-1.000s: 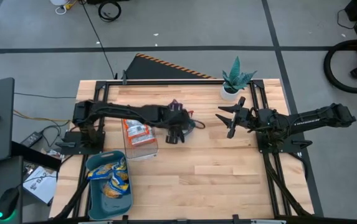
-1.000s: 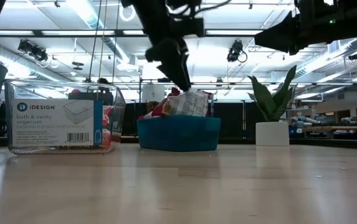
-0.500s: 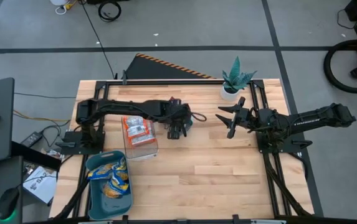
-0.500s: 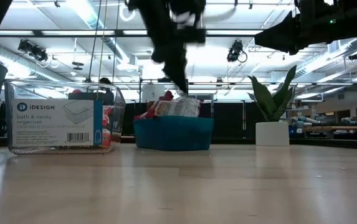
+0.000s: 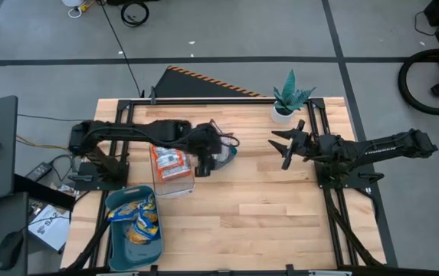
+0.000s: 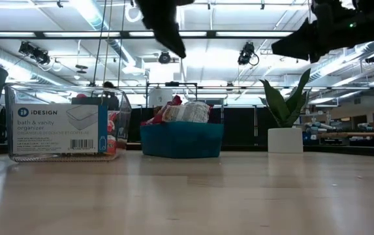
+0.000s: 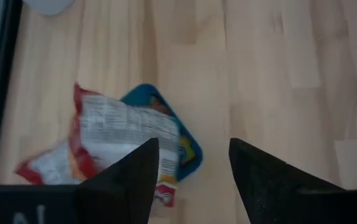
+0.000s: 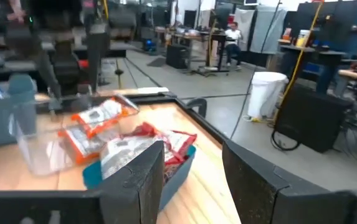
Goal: Sort Maruchan noodles
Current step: Return to Home Position
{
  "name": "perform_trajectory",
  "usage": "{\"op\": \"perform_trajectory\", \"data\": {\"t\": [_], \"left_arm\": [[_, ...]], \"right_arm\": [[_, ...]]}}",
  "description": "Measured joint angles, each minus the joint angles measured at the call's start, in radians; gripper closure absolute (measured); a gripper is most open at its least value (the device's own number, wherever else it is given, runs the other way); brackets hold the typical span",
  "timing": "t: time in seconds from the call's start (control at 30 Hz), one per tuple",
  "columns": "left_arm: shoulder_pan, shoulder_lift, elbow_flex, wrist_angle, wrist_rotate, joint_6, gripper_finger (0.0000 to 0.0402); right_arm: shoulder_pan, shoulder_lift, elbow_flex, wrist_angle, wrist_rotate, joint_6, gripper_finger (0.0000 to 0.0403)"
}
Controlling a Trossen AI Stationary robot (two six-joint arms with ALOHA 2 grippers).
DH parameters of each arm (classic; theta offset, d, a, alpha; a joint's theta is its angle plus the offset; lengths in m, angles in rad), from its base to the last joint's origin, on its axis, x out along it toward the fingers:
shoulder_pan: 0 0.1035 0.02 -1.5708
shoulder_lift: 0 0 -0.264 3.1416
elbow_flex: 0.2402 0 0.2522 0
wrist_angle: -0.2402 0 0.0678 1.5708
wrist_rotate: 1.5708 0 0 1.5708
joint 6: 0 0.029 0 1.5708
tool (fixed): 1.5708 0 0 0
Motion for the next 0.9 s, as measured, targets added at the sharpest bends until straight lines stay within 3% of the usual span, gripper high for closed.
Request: {"op": "perform_trajectory", "data": {"t": [0.2,0.47,0.77,0.9], "left_arm": [[0.009,-0.231,-0.361,0.253,0.005,-0.077,0.0221],[0.037,-0.571,-0.732,0.524,0.024,-0.177,0.0245],[0.058,-0.912,-1.059,0.807,0.028,-0.183,0.0247],[0.07,-1.035,-1.161,0.887,0.024,-0.156,0.0247]], "right_arm": [[0.003,-0.124,0.0,-0.097,-0.037,0.025,0.0234],[0.003,-0.262,0.0,-0.249,0.003,0.071,0.025],[-0.002,-0.392,-0.066,-0.25,-0.05,0.102,0.0287],[-0.002,-0.425,-0.157,-0.155,-0.117,0.175,0.0303]]}}
